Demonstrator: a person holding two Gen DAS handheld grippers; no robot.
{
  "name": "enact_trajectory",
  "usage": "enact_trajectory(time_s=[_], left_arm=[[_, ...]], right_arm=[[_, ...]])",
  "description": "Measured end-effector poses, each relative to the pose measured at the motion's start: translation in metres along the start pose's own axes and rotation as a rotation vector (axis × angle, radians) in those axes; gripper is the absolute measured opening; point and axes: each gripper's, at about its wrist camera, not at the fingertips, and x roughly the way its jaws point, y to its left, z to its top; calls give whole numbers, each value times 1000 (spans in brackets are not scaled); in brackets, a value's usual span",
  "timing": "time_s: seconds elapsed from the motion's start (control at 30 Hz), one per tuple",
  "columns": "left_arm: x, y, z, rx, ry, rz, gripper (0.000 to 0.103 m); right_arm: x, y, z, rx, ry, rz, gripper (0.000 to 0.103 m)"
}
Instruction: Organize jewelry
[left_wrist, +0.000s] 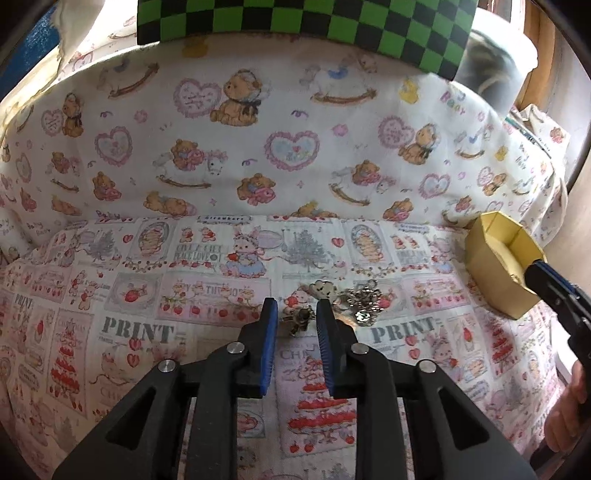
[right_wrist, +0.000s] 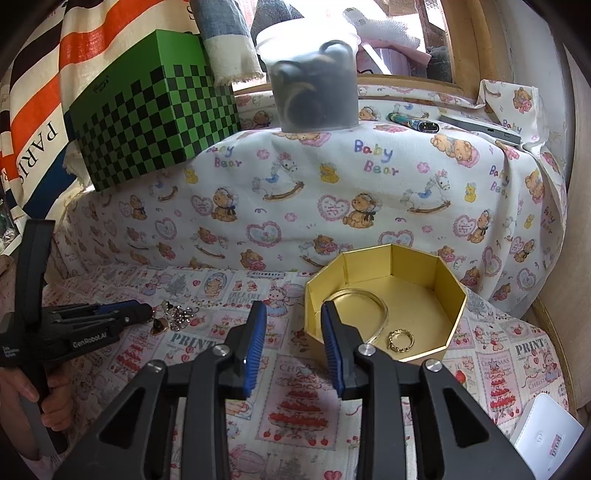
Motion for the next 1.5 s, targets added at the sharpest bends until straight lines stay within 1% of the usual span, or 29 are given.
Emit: enact_trajectory(time_s=[0.03, 0.13, 0.23, 0.33, 0.43, 0.5, 0.53, 0.6, 0.73, 0.83, 0.97, 1.07, 1.13, 1.2, 1.27, 1.33, 1.4, 1.47, 1.5], left_arm=[[3, 1, 0, -4, 3, -1, 15], [1, 4, 0, -25, -14, 2, 14], [-10, 10, 2, -42, -43, -11, 14], [-25, 17, 5, -76, -67, -41, 14], [-45, 24, 9, -103, -105, -61, 14], [-56, 27, 10, -105, -138, -59, 14], [-59, 28, 10, -105, -152, -50, 14], [-59, 35, 11, -122, -157, -5, 14], [-52, 51, 12, -176, -136, 10, 14], [-48, 62, 11, -198, -116, 34, 14], [-45, 70, 12, -221, -86, 73, 14], [-54, 75, 10, -241, -107, 73, 14], [-65, 77, 10, -233, -128, 75, 14], [-70, 76, 10, -230, -142, 79, 14], [-73, 76, 11, -230, -143, 73, 14], [-73, 76, 11, -228, -142, 73, 14], [-70, 73, 12, -221, -142, 79, 14], [-69, 72, 12, -215, -142, 85, 14], [-69, 72, 12, -214, -141, 82, 14]], right_arm=[[0, 0, 0, 1, 0, -1, 28], [0, 0, 0, 1, 1, 0, 28], [0, 0, 0, 0, 1, 0, 28], [0, 2, -1, -3, 7, 8, 28], [-4, 8, 1, -12, 19, 51, 28], [-12, 16, 2, -28, -5, 77, 29], [-14, 21, 3, -36, -8, 90, 32], [-8, 32, 5, -32, 19, 129, 32], [21, 52, 11, -1, 108, 153, 32], [43, 72, 15, -27, 164, 159, 32], [67, 102, 14, -52, 254, 198, 26], [78, 120, 11, -83, 282, 189, 21], [82, 129, 9, -106, 284, 170, 21], [86, 138, 7, -145, 279, 142, 16], [91, 143, 6, -162, 290, 134, 9], [97, 147, 2, -176, 309, 114, 7], [98, 148, -1, -180, 302, 108, 7], [96, 147, -1, -170, 299, 114, 7], [93, 145, -1, -158, 294, 132, 7]])
